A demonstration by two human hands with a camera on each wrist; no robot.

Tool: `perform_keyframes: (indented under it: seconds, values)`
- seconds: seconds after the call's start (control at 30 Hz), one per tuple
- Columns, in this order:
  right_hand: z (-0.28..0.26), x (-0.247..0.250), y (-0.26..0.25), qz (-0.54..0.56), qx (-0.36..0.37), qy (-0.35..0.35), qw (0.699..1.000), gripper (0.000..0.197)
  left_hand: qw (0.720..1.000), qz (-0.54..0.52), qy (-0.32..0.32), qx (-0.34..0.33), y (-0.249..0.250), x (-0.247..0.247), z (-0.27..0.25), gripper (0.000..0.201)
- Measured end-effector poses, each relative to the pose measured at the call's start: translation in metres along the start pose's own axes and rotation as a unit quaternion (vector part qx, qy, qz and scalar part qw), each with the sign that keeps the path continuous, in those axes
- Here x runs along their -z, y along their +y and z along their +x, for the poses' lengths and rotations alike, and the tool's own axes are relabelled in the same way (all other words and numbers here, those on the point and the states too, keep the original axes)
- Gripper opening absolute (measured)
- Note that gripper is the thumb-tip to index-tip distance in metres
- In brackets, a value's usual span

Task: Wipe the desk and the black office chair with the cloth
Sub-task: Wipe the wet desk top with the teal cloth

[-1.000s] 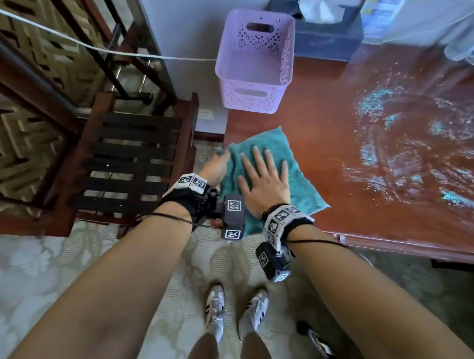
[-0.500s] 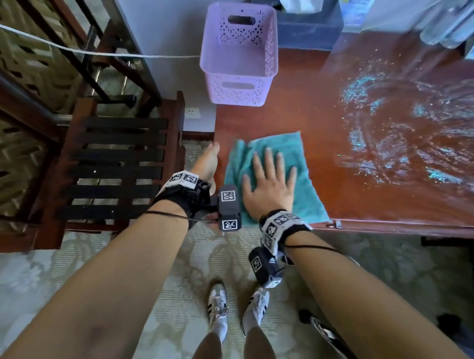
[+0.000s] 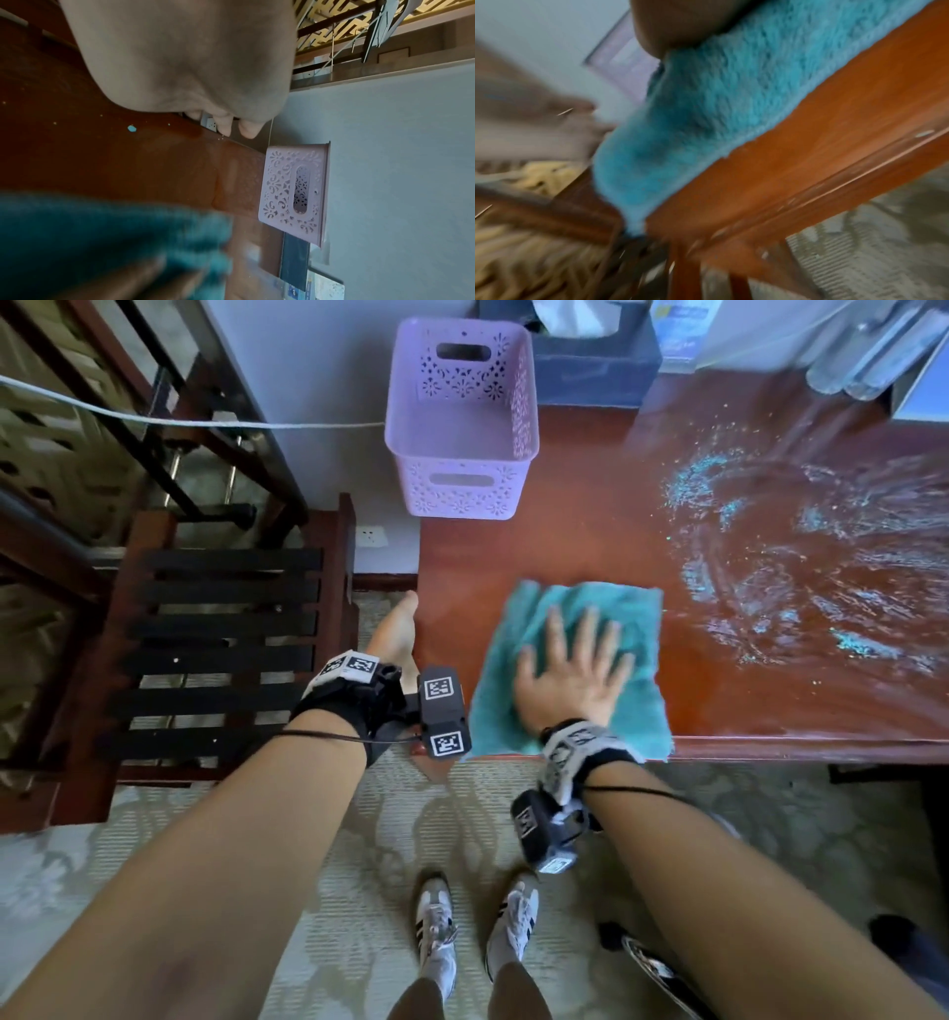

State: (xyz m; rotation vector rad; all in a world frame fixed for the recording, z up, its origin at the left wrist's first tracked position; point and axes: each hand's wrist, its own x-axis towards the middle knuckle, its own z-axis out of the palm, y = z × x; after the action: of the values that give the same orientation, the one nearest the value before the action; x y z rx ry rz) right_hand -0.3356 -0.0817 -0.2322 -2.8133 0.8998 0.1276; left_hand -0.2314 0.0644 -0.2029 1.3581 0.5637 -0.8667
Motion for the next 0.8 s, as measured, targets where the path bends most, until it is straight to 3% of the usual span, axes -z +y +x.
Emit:
perform_keyframes:
  seconds: [0.1,0.17,0.23,0.27,0.37,0.47,0.53,0.67,0.8]
  values:
    - [-0.030,-0.005,-0.051,-0.049,0.238,-0.083,0.966,0.066,0.998,-0.045,-0.044,0.026,0.000,0.007,0.000,0.055]
    - [-0.030,-0.003,-0.052,-0.061,0.317,-0.100,0.941,0.064,0.998,-0.044,-0.051,0.015,0.002,0.014,0.000,0.067]
    - [-0.018,0.000,-0.032,-0.032,0.322,-0.083,0.942,0.059,0.998,-0.042,-0.046,0.023,0.008,0.017,0.000,0.060]
    - [-0.010,0.002,-0.019,-0.021,0.291,-0.071,0.954,0.059,0.999,-0.038,-0.035,0.014,0.009,0.018,0.000,0.055]
    - [0.022,0.010,0.011,0.007,0.108,-0.048,0.993,0.060,0.999,-0.004,-0.037,0.015,0.015,0.022,-0.006,0.059]
    - [0.035,0.013,-0.005,0.029,-0.012,-0.084,0.996,0.061,0.999,-0.003,-0.040,0.029,0.013,0.030,-0.008,0.062]
    - [0.027,0.008,-0.034,0.016,0.029,-0.094,0.995,0.062,0.999,-0.020,-0.034,0.027,0.010,0.036,-0.008,0.060]
    - [0.010,-0.001,-0.086,-0.026,0.291,-0.123,0.949,0.056,0.999,-0.034,-0.033,0.007,0.010,0.045,-0.005,0.042]
    - [0.042,0.004,-0.086,-0.020,0.356,-0.157,0.921,0.054,0.999,-0.021,-0.036,-0.007,0.022,0.043,0.001,0.037]
